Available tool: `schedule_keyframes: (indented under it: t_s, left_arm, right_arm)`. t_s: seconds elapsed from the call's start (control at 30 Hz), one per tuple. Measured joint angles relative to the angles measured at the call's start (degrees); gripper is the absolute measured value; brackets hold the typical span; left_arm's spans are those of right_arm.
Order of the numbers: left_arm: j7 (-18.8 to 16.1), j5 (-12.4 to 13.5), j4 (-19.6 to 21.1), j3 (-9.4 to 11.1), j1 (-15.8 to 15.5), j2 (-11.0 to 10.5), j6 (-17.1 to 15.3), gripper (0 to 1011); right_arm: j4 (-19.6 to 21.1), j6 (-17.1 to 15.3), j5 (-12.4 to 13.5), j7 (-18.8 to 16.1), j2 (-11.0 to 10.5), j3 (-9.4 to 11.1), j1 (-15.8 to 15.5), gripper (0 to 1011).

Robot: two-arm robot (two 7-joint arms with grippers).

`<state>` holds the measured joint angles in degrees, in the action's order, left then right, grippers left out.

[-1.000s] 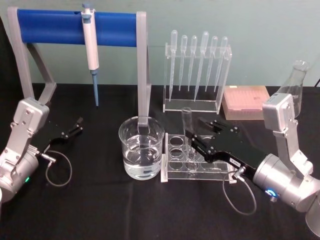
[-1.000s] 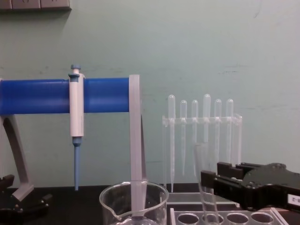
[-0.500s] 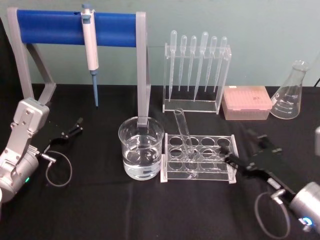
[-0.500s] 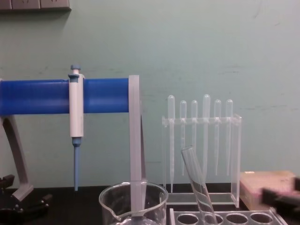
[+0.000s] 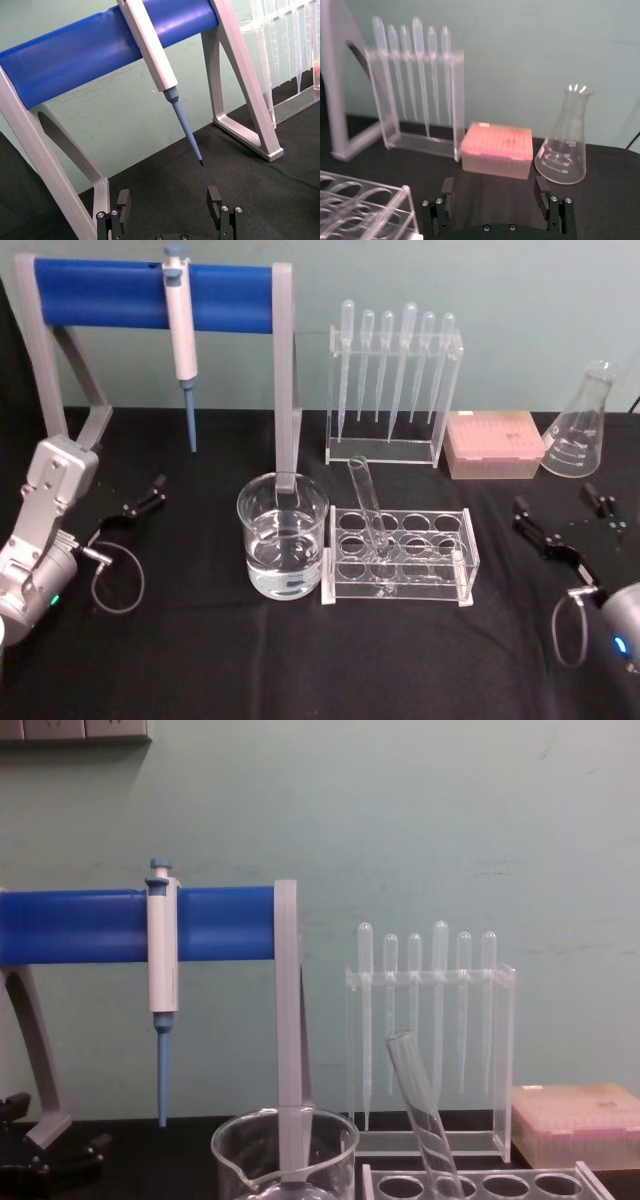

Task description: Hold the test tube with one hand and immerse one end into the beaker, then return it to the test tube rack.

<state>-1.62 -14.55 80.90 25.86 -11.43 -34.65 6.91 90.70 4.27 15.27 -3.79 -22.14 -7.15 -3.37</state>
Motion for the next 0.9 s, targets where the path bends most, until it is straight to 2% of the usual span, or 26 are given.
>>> schedule_keyframes:
  t_s: [0.03,0.1,0.33,0.63,0.9]
  left_arm:
    - [0.0,0.0,0.0,0.0,0.0,0.0,0.0,1000]
    - [0.0,0.0,0.0,0.0,0.0,0.0,0.0,1000]
    - [0.0,0.0,0.0,0.0,0.0,0.0,0.0,1000]
    - [0.0,0.0,0.0,0.0,0.0,0.0,0.0,1000]
    - [0.0,0.0,0.0,0.0,0.0,0.0,0.0,1000]
  right_arm:
    - [-1.3,-1.3,-2.0,1.0,0.4,-0.9,1.4,1004]
    - [-2.7,-2.5,-3.8,1.7,0.8,-1.8,2.8,1004]
    - [-7.7,-4.7,-8.5,1.9,2.3,-4.5,7.3,1004]
    - [-9.4,-3.5,-10.8,1.7,3.7,-4.9,8.4,1004]
    - [-9.4,-3.5,-10.7,1.6,3.6,-4.8,8.4,1004]
